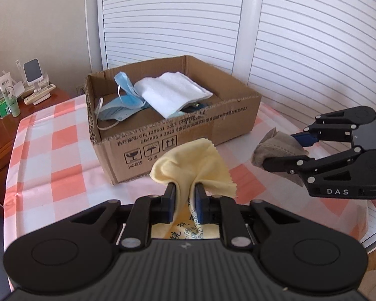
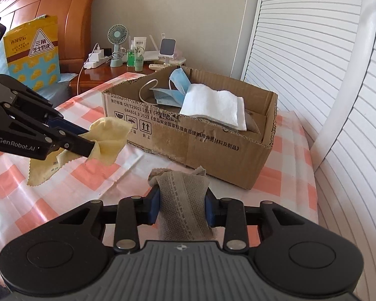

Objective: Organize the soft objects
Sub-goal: 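Carry the yellow cloth and grey pad into the box and open both grippers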

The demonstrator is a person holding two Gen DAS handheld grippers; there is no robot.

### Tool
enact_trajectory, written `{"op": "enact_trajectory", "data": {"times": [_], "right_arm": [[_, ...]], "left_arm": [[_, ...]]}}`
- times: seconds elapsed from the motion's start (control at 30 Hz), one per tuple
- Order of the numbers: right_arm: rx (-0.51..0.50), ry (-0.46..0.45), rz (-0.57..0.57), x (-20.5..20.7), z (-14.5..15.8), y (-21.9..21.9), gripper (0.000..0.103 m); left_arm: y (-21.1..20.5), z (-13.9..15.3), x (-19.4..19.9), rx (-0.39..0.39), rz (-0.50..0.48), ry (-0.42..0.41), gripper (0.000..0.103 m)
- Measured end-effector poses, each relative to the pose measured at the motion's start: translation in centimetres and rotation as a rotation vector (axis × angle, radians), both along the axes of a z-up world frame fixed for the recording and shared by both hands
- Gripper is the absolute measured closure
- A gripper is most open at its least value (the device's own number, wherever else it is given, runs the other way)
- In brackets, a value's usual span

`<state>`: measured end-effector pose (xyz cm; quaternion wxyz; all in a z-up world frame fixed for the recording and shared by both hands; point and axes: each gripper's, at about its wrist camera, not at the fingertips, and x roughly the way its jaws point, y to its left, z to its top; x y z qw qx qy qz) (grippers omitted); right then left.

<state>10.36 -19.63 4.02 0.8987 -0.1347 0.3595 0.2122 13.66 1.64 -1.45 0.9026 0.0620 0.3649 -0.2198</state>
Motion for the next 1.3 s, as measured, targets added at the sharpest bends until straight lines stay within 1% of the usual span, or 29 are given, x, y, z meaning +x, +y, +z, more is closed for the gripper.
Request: {"op": "enact_trajectory", "data": {"times": [0.17, 0.3, 0.4, 0.47, 0.53, 0.63, 0.67, 0.7, 0.73, 0.77, 0.8, 0.87, 1.0, 1.17, 1.3], "right_arm": [[0.004, -0.035, 0.012, 0.2, 1.4, -0.1, 0.064], [0.005, -0.050, 0.014, 0.6, 2.0, -0.3, 0.064], [0.005, -0.052, 0.011, 1.0, 2.1, -0.4, 0.064], [0.009, -0.050, 0.005, 1.2, 2.1, -0.4, 0.064], [0.013, -0.048, 0.002, 1.4, 2.1, -0.5, 0.064], [0.012, -0.046, 0.001, 1.8, 2.1, -0.4, 0.064], [0.011, -0.047, 0.001, 1.9, 2.1, -0.4, 0.064], [0.010, -0.050, 0.002, 2.0, 2.2, -0.4, 0.064], [0.009, -0.054, 0.003, 2.1, 2.3, -0.3, 0.064], [0.008, -0.058, 0.004, 2.2, 2.3, -0.3, 0.064], [0.009, -0.062, 0.002, 2.3, 2.5, -0.3, 0.064], [0.011, -0.068, 0.002, 2.7, 2.7, -0.3, 0.064], [0.008, -0.083, 0.005, 3.5, 3.2, -0.1, 0.064], [0.026, -0.068, -0.007, 5.9, 3.6, 0.0, 0.064], [0.033, -0.063, -0.024, 8.3, 3.9, 0.0, 0.064]], "left_arm": [[0.0, 3.1, 1.1, -0.004, -0.006, -0.059, 0.089], [-0.3, 5.5, 3.8, 0.009, 0.002, -0.122, 0.089], [-0.6, 6.2, 6.5, 0.004, 0.020, -0.134, 0.089], [-1.0, 6.1, 8.1, 0.018, 0.035, -0.140, 0.088], [-1.5, 5.5, 9.4, 0.032, 0.053, -0.154, 0.081], [-1.6, 4.6, 10.7, 0.040, 0.094, -0.170, 0.058], [-1.6, 4.3, 11.0, 0.035, 0.099, -0.167, 0.035], [-1.5, 4.0, 11.2, 0.029, 0.102, -0.154, 0.018], [-1.5, 3.7, 11.2, 0.027, 0.118, -0.153, 0.016], [-1.5, 3.6, 11.0, 0.027, 0.130, -0.166, 0.015], [-1.4, 3.5, 10.7, 0.033, 0.127, -0.175, 0.015], [-1.4, 3.5, 10.3, 0.045, 0.119, -0.167, 0.015], [-0.7, 4.1, 8.6, 0.023, 0.126, -0.189, 0.006], [-0.6, 4.6, 5.7, 0.031, 0.125, -0.231, 0.000], [-0.8, 4.4, 3.3, 0.048, 0.138, -0.251, 0.001]]}}
